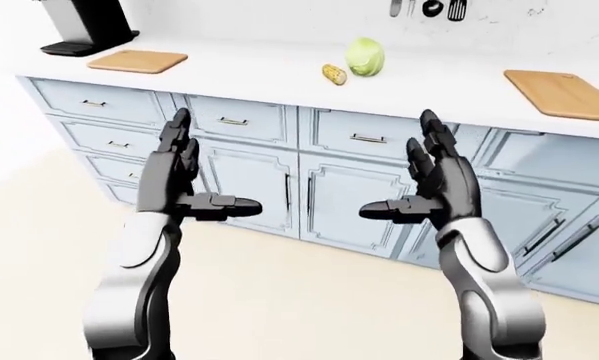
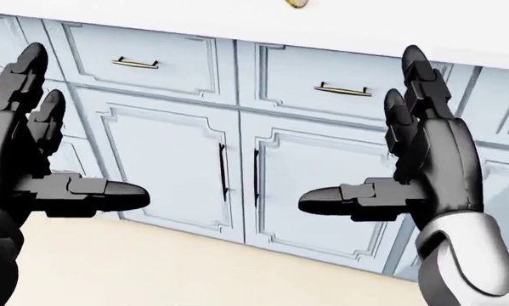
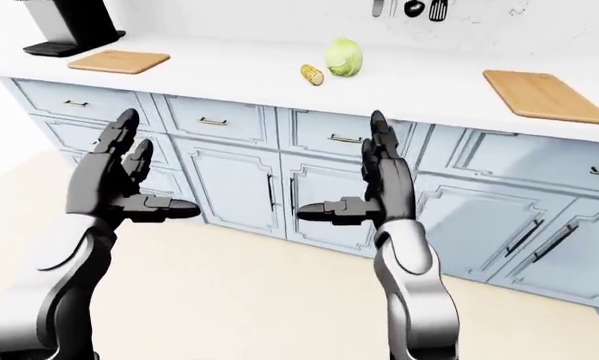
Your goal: Place the corn and the cabbage on separate cutting boards.
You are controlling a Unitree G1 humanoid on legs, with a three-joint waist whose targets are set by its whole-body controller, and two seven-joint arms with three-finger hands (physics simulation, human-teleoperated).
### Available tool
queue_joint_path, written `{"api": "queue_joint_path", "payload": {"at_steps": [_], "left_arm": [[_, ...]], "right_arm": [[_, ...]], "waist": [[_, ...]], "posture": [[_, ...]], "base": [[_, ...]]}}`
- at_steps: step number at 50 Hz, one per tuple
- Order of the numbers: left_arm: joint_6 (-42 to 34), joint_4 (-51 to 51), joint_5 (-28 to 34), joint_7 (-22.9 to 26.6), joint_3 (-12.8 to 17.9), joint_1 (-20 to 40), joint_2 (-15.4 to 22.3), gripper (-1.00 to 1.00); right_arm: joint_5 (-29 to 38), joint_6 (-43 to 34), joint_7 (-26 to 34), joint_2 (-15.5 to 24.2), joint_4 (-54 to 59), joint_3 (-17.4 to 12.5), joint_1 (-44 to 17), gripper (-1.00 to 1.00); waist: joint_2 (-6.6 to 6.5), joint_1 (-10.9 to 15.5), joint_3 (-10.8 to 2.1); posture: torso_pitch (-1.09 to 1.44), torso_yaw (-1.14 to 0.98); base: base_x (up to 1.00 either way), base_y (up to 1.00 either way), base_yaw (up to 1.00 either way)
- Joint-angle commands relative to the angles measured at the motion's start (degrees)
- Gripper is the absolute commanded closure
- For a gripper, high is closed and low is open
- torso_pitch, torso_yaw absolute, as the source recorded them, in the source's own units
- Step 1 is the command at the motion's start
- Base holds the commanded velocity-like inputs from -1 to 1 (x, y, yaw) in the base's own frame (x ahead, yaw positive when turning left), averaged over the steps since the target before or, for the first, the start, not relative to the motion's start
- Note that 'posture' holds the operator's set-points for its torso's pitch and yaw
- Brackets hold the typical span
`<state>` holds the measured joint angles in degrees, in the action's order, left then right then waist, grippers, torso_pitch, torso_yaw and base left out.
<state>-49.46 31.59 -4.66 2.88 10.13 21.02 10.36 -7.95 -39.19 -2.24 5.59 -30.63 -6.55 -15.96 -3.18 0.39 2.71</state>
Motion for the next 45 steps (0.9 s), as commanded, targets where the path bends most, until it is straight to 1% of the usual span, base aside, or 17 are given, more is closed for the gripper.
{"api": "queue_joint_path", "payload": {"at_steps": [1, 6, 8, 9, 10, 12, 20, 22, 24, 25, 27, 34, 37, 39, 40, 41, 45], "left_arm": [[2.43, 2.33, -0.23, 0.27, -0.04, 1.69, 0.25, -1.0], [2.59, 2.29, -0.19, 0.27, -0.13, 1.52, 0.11, -1.0], [2.55, 2.43, -0.2, 0.28, -0.15, 1.38, 0.05, -1.0], [2.51, 2.46, -0.17, 0.27, -0.2, 1.37, 0.04, -1.0], [2.47, 2.44, -0.18, 0.28, -0.18, 1.44, 0.03, -1.0], [1.68, 2.9, -0.22, 0.22, -0.22, 1.85, 0.1, -1.0], [1.68, 3.12, -0.04, 0.2, -0.42, 1.7, -0.1, -1.0], [1.35, 3.43, -0.05, 0.16, -0.44, 1.79, -0.11, -1.0], [1.29, 3.58, -0.08, 0.18, -0.43, 1.72, -0.14, -1.0], [1.32, 3.58, -0.09, 0.17, -0.37, 1.65, -0.16, -1.0], [1.59, 3.41, -0.13, 0.21, -0.31, 1.53, -0.18, -1.0], [1.68, 3.19, -0.17, 0.27, -0.27, 1.65, -0.06, -1.0], [1.32, 3.36, -0.18, 0.25, -0.27, 1.89, 0.04, -1.0], [1.29, 3.34, -0.19, 0.25, -0.29, 2.01, 0.06, -1.0], [1.37, 3.24, -0.15, 0.25, -0.36, 2.05, 0.06, -1.0], [1.22, 3.29, -0.14, 0.23, -0.39, 2.17, 0.06, -1.0], [0.44, 3.91, -0.2, 0.22, -0.37, 2.38, 0.1, -1.0]], "right_arm": [[0.11, 1.74, -0.44, 0.6, -2.99, -1.02, -1.98, -1.0], [-0.36, 0.6, -0.73, 0.89, -4.09, -1.38, -2.41, -1.0], [-0.46, 0.32, -0.82, 0.96, -4.52, -1.44, -2.32, -1.0], [-0.47, 0.31, -0.81, 1.03, -4.66, -1.51, -2.23, -1.0], [-0.65, 0.05, -0.89, 1.06, -4.88, -1.72, -2.35, -1.0], [-0.79, -0.1, -0.97, 1.23, -4.97, -1.92, -2.51, -1.0], [-1.95, -1.84, -1.52, 1.94, -6.45, -2.89, -3.24, -1.0], [-2.31, -2.6, -1.83, 2.07, -7.07, -3.01, -3.62, -1.0], [-2.7, -3.07, -2.07, 2.24, -7.57, -3.13, -3.95, -1.0], [-2.87, -3.59, -2.23, 2.36, -8.01, -3.16, -4.16, -1.0], [-3.12, -3.78, -2.35, 2.48, -8.21, -3.33, -4.3, -1.0], [-4.03, -4.63, -2.6, 3.11, -8.95, -4.18, -4.7, -1.0], [-4.66, -4.97, -2.73, 3.41, -9.9, -4.8, -4.27, -1.0], [-5.03, -5.05, -2.9, 3.59, -10.35, -5.18, -4.02, -1.0], [-5.34, -5.63, -3.14, 3.71, -10.9, -5.42, -4.11, -1.0], [-5.56, -5.85, -3.27, 3.82, -11.07, -5.59, -4.16, -1.0], [-6.28, -6.01, -3.65, 4.46, -11.24, -6.32, -4.37, -1.0]], "waist": [[-0.04, -0.16, -1.12], [3.07, 0.92, -1.22], [5.27, 1.25, -1.64], [7.1, 1.25, -2.21], [5.74, 0.42, -1.42], [6.51, 0.35, -0.5], [3.37, -0.89, -0.78], [1.76, -1.18, -1.2], [-1.36, -1.45, -2.44], [-0.53, -0.98, -2.35], [-1.08, -0.82, -0.79], [2.07, 0.6, -0.92], [4.35, 1.04, -1.35], [7.69, 0.96, -2.54], [5.36, 0.32, -1.45], [6.74, 0.75, -0.92], [6.03, -0.38, -1.35]], "posture": [[0.0, 0.0], [0.0, 0.0], [0.0, 0.0], [0.0, 0.0], [0.0, 0.0], [0.0, 0.0], [0.0, 0.0], [0.0, 0.0], [0.0, 0.0], [0.0, 0.0], [0.0, 0.0], [0.0, 0.0], [0.0, 0.0], [0.0, 0.0], [0.0, 0.0], [0.0, 0.0], [0.0, 0.0]], "base": [[0.38, 0.0, 0.0], [0.37, 0.0, 0.0], [0.37, 0.0, 0.0], [0.38, 0.0, 0.0], [0.38, 0.0, 0.0], [0.37, 0.0, 0.0], [0.37, 0.05, 0.0], [0.38, 0.11, 0.0], [0.37, 0.11, 0.0], [0.38, 0.1, 0.0], [0.38, 0.11, 0.0], [0.38, 0.11, 0.0], [0.37, 0.1, 0.0], [0.38, 0.11, 0.0], [0.38, 0.09, 0.0], [0.38, 0.11, 0.0], [0.37, 0.11, 0.0]]}}
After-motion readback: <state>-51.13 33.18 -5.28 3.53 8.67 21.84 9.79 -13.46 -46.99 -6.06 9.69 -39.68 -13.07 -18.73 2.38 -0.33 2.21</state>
